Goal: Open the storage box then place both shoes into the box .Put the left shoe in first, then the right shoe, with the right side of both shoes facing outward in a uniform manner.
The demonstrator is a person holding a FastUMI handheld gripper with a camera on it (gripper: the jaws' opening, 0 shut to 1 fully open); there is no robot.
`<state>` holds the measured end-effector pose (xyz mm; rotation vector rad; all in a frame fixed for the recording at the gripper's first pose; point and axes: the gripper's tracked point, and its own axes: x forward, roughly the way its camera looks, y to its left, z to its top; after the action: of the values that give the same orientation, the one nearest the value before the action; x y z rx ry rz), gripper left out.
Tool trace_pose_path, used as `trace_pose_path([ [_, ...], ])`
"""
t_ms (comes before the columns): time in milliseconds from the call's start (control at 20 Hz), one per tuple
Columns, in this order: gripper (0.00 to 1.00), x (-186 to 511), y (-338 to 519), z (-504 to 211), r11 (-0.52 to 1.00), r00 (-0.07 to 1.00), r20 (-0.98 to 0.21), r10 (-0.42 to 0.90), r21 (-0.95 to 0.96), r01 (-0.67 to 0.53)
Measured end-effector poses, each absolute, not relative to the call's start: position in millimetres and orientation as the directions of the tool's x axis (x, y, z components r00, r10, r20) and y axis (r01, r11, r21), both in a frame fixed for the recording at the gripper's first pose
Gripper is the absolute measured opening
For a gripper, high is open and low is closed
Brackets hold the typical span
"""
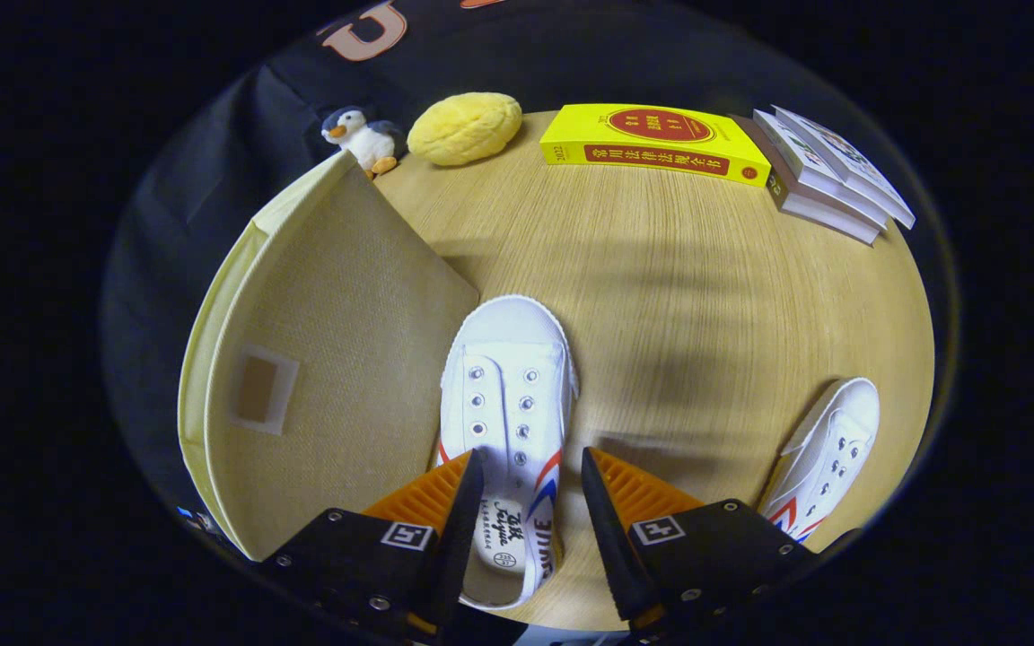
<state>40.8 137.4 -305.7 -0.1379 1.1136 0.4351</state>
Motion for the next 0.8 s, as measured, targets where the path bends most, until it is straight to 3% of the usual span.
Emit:
trace_pose_path([
  [100,0.63,39.0,140.2,-311.9,0.893,0.333,-0.906,0.262,0.097,-0.439],
  [350,0.42,33.9,122.9,-314.9,0.889,0.283,-0.938,0.2,0.053,-0.455],
  [550,0.36,35.7,130.2,-321.0,0.895,0.27,-0.944,0.188,0.052,-0.444],
  [800,0.3,34.5,129.8,-324.2,0.89,0.327,-0.943,0.057,-0.101,-0.446],
])
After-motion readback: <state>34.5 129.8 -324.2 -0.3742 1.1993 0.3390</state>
